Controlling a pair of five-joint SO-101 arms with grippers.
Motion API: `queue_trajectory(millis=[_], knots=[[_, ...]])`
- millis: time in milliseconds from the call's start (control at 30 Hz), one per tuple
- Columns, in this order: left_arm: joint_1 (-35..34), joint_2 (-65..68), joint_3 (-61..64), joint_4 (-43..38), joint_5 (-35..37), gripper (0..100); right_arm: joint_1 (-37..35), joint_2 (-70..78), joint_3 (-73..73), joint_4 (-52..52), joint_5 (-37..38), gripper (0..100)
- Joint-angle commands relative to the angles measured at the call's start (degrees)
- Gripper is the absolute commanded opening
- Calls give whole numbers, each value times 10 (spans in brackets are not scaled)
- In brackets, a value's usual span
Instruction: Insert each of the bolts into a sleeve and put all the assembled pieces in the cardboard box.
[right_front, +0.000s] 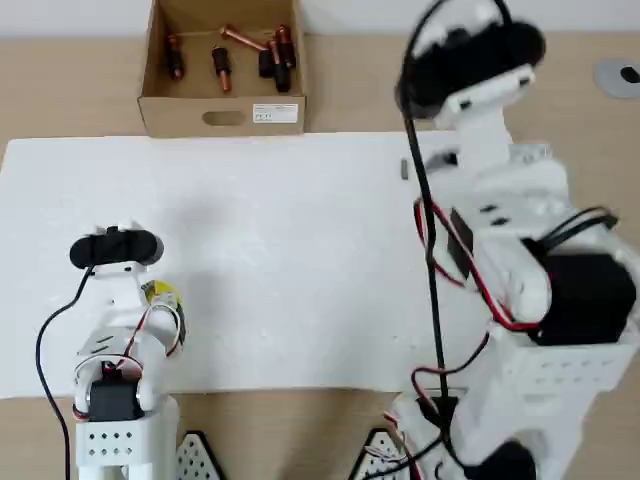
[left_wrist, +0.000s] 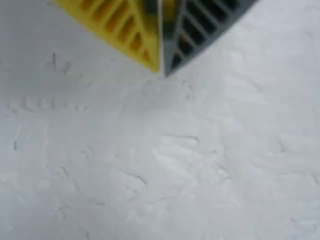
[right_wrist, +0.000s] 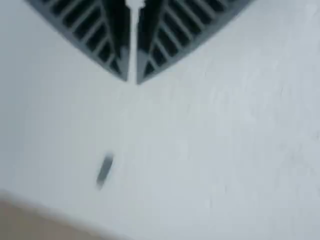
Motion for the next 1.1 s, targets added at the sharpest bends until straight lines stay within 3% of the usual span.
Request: queue_trajectory(millis=[0, 433, 1067], knots=[[1, -6, -2, -10, -2, 4, 24, -66, 121, -28, -25, 9], [1, -6, -2, -10, -2, 4, 51, -304, 595, -281, -31, 9], [1, -6, -2, -10, -2, 4, 52, -429, 889, -431, -28, 9]])
